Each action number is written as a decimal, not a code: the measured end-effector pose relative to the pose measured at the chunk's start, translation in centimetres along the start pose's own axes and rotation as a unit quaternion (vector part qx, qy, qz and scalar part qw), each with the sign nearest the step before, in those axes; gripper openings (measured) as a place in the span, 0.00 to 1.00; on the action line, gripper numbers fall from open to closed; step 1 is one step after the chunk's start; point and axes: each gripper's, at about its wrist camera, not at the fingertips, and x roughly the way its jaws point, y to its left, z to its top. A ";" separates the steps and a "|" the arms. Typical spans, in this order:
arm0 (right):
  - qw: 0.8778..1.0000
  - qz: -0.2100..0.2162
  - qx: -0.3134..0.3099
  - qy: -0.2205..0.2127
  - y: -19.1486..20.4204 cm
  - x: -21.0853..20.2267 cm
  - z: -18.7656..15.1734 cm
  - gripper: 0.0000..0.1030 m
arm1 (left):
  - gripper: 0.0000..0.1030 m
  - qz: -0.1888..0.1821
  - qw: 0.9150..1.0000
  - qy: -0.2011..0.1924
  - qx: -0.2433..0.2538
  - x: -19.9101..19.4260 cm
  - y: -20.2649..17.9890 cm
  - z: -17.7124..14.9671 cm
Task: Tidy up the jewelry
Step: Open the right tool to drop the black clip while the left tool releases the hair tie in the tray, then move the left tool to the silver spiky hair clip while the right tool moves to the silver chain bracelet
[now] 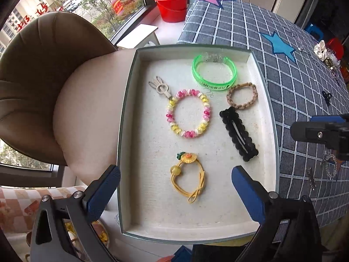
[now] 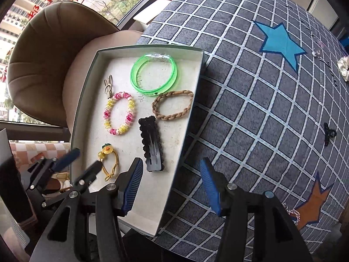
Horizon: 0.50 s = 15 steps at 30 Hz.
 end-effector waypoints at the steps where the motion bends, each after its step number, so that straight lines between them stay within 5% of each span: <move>1: 1.000 0.000 0.009 -0.003 -1.0 -0.4 -0.4 0.73 | 1.00 -0.002 1.000 0.003 0.005 -0.1 -0.1 0.2; 7: 0.997 -0.012 0.078 -0.011 -6.3 -2.4 -4.3 0.82 | 1.00 -0.007 0.999 -0.002 0.043 -1.0 -2.3 0.9; 15: 0.979 -0.044 0.197 -0.012 -15.2 -4.6 -11.0 0.82 | 1.00 -0.051 0.990 -0.020 0.130 -3.6 -9.9 2.0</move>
